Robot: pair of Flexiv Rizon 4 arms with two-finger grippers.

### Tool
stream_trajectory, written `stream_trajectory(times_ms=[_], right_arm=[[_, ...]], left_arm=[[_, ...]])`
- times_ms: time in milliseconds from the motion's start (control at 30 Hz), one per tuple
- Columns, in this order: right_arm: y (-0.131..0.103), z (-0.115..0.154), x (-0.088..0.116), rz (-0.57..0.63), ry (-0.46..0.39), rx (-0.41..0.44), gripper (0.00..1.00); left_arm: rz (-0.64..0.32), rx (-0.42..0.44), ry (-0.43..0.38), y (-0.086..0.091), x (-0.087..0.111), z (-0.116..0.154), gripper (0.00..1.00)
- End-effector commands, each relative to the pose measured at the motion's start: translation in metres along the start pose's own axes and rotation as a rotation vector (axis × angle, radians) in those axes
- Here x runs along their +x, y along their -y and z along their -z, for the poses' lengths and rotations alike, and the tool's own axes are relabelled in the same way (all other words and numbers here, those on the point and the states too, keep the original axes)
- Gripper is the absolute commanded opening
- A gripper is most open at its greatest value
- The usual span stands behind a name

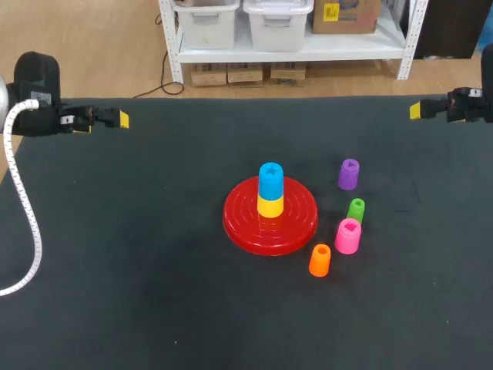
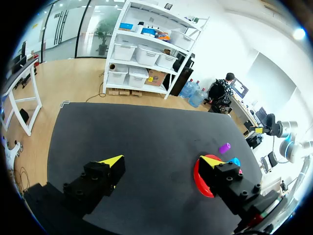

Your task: Pick up and stack the cylinders on the red base in this order: pink,purple,orange,green

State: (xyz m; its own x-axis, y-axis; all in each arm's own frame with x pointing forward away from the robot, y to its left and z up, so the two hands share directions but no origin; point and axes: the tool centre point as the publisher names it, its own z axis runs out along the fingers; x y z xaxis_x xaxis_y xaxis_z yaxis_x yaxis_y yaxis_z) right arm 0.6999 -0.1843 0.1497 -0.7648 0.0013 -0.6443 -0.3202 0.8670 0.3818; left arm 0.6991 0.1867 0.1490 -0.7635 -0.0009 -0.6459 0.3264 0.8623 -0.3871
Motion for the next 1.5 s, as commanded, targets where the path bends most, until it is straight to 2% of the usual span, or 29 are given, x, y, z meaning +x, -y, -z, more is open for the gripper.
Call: stream_trajectory(times_ms=[33,833,900,1033,1067,1133,1167,1200,1233,1367,1500], right_arm=[[0.0,0.0,0.0,0.0,-0.001,0.0,1.0],[0.0,0.0,0.0,0.0,-0.001,0.0,1.0],[0.0,0.0,0.0,0.0,-0.001,0.0,1.0],[0.0,0.0,0.0,0.0,-0.001,0.0,1.0],[0.0,0.0,0.0,0.0,-0.001,0.0,1.0],[0.0,0.0,0.0,0.0,-0.001,0.0,1.0],[0.0,0.0,0.0,0.0,-0.001,0.0,1.0],[0.0,0.0,0.0,0.0,-0.001,0.0,1.0],[0.0,0.0,0.0,0.0,-0.001,0.0,1.0],[0.0,0.0,0.0,0.0,-0.001,0.0,1.0],[0.0,0.0,0.0,0.0,-0.001,0.0,1.0]], left_arm=[[0.002,-0.007,-0.005,0.002,-0.001,0.0,1.0],[0.002,-0.007,-0.005,0.002,-0.001,0.0,1.0],[-0.109,-0.036,-0.09,0.017,-0.007,-0.006,1.0],[-0.313,-0.061,-0.134,0.041,-0.011,-0.005,1.0],[-0.411,-0.014,-0.123,0.051,-0.01,-0.002,1.0],[-0.518,0.101,-0.111,0.068,-0.006,0.005,1.0],[-0.574,0.136,-0.133,0.077,-0.003,0.007,1.0],[-0.629,0.205,-0.1,0.085,0.002,0.013,1.0],[-0.69,0.238,-0.096,0.091,0.008,0.019,1.0],[-0.77,0.352,-0.044,0.1,0.025,0.043,1.0],[-0.772,0.353,-0.039,0.09,0.037,0.058,1.0]])
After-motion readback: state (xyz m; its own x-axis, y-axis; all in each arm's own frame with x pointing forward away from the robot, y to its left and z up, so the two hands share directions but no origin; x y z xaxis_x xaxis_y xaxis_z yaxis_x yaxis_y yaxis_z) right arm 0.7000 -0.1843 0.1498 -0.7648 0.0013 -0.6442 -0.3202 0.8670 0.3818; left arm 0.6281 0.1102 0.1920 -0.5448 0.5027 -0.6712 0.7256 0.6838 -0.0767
